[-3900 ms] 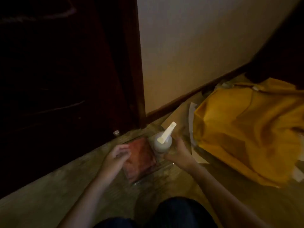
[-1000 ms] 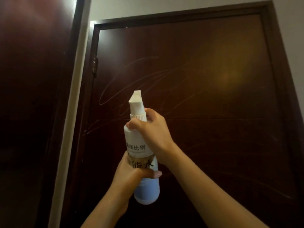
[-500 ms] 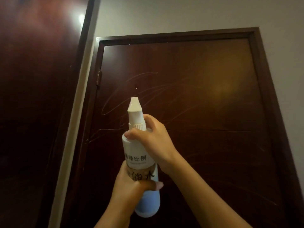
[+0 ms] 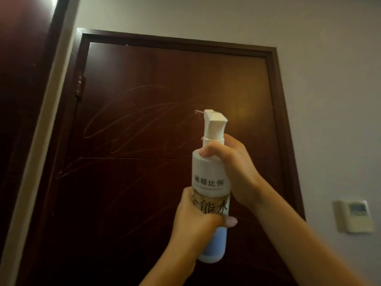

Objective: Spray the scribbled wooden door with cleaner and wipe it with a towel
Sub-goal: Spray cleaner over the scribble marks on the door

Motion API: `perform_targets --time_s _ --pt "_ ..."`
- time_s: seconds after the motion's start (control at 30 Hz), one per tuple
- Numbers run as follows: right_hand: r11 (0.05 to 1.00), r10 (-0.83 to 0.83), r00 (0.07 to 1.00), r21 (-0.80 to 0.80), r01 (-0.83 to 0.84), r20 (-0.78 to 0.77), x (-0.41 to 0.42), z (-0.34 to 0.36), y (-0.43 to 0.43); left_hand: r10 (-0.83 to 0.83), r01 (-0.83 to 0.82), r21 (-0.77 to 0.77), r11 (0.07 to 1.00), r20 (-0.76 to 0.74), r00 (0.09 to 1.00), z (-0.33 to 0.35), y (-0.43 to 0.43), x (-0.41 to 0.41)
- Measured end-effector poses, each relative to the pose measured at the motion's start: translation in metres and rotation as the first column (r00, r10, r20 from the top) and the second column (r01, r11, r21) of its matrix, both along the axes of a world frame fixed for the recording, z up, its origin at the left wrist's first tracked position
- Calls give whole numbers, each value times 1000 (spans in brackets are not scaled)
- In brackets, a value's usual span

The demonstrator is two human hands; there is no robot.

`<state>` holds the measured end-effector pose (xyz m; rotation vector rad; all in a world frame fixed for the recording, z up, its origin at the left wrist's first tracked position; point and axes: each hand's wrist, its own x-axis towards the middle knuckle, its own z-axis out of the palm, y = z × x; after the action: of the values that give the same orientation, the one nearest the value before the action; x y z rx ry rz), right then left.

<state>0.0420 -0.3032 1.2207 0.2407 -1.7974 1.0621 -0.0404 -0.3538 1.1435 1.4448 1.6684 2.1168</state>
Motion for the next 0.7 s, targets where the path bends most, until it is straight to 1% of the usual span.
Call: perform_targets --time_s 0.1,0.2,0.33,0.5,0.6,0.7 --pt "998 59 998 14 -60 35 11 -3 9 -16 16 19 1000 2 1000 -4 3 9" --pt "998 65 998 22 -66 18 15 -9 19 -32 32 -11 999 -33 999 -5 6 13" --pt "1000 1 999 -25 -2 -33 22 -13 30 -76 72 -70 995 -67 995 -4 18 16" --pt "991 -66 989 -123 49 -131 42 -4 49 -169 159 -101 982 -90 982 10 43 31" --pt "985 -113 987 -146 96 -117 56 7 58 -254 243 -127 962 -85 963 19 61 42" --pt "974 -184 977 -156 166 -110 67 11 65 -300 287 -131 949 -92 950 22 71 53"
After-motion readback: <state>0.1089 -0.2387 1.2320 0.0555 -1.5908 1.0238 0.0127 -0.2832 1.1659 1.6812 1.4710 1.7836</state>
